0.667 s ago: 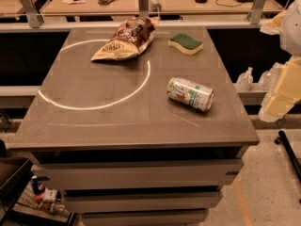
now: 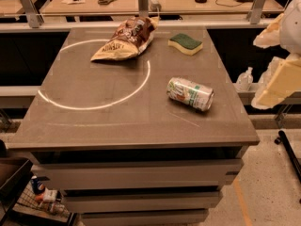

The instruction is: Place 7up can upright

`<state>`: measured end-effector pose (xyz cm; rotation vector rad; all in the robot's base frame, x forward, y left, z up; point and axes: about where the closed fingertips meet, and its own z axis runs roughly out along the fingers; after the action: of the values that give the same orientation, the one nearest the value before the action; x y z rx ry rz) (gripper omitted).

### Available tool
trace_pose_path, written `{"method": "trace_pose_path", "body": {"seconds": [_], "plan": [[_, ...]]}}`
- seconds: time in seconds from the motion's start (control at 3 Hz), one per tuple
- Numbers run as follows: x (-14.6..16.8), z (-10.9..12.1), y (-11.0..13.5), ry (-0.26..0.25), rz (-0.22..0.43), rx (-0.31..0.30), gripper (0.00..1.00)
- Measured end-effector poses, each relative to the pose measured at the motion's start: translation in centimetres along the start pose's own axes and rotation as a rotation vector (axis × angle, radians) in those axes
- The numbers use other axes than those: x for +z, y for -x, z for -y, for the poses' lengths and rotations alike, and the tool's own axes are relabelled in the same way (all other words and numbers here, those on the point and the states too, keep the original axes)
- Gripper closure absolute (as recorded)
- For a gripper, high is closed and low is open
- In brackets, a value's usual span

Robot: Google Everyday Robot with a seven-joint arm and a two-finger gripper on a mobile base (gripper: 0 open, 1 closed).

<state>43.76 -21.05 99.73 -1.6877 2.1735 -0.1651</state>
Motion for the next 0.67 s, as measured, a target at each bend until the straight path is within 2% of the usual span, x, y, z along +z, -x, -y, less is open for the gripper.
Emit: {"method": "trace_pose_path", "body": {"seconds": [0.33, 0.67], "plan": [[-0.18, 0.02, 0.11, -0.007, 0.002, -0.001, 0.0], [-0.19, 0.03, 0.11, -0.007, 0.002, -0.001, 0.0]]}}
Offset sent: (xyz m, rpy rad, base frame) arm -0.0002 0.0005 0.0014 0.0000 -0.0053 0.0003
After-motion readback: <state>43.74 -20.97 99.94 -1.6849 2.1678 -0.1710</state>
